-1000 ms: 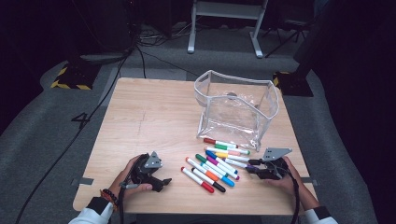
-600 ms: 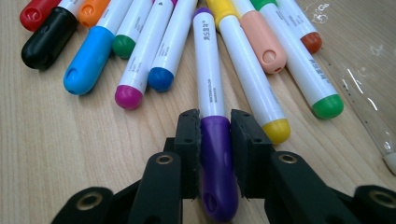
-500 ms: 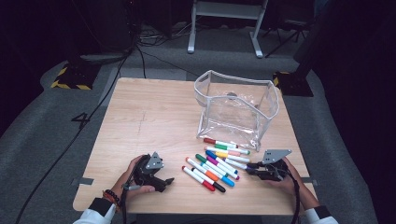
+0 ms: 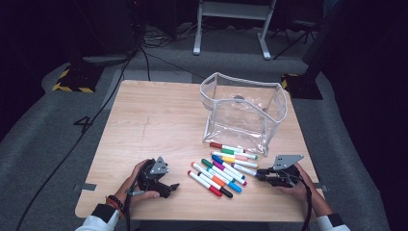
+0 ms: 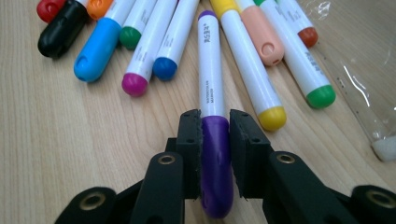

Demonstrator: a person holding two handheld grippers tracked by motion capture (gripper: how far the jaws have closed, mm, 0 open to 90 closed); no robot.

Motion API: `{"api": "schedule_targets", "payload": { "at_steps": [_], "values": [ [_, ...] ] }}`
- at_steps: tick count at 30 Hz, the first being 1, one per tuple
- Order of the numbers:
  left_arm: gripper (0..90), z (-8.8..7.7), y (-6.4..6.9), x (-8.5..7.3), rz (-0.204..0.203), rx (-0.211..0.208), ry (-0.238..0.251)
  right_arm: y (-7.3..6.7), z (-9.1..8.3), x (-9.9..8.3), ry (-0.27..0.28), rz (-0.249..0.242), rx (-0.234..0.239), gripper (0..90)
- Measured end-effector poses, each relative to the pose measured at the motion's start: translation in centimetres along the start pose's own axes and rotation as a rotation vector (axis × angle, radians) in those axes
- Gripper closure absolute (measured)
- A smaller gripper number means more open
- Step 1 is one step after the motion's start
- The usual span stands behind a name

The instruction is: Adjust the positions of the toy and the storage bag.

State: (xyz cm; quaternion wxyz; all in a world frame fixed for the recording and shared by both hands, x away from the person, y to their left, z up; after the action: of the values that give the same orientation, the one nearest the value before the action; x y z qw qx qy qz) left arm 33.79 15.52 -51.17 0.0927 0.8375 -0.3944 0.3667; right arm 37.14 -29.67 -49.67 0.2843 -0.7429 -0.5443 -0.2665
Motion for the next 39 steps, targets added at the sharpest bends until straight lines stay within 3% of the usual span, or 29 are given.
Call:
{"api": "schedule_targets", "payload": {
  "at_steps": [14,17,22,39],
  "values": [
    [13.1,0.0,0.0,0.0,0.0,0.002,-0.001,-0.3,-1.5,-2.2,0.017,0.051,-0.017,73.2],
    [13.1,0.0,0.0,0.0,0.0,0.003,-0.001,-0.3,-1.4,-2.1,0.016,0.048,-0.013,67.2],
    [13.1,0.0,0.0,0.0,0.0,0.002,0.0,-0.3,-1.0,-1.8,0.02,0.033,-0.021,73.3],
    [7.5,0.4,-0.4,0.3,0.02,-0.015,-0.011,-0.2,-1.4,-1.3,0.029,0.02,-0.033,74.2]
  ]
}}
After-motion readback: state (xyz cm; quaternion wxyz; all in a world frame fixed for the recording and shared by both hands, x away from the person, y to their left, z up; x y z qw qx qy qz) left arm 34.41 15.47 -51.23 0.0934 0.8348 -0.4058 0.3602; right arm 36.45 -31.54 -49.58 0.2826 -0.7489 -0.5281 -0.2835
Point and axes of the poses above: each handheld gripper's, and its own axes: z roughly forward along the jaws, x roughly out of its top, y roughly to its right, the point moved 1 cm from there along z, roughly forward along the jaws, and after that the axes turned 12 degrees about x, right-handed, at the moved point
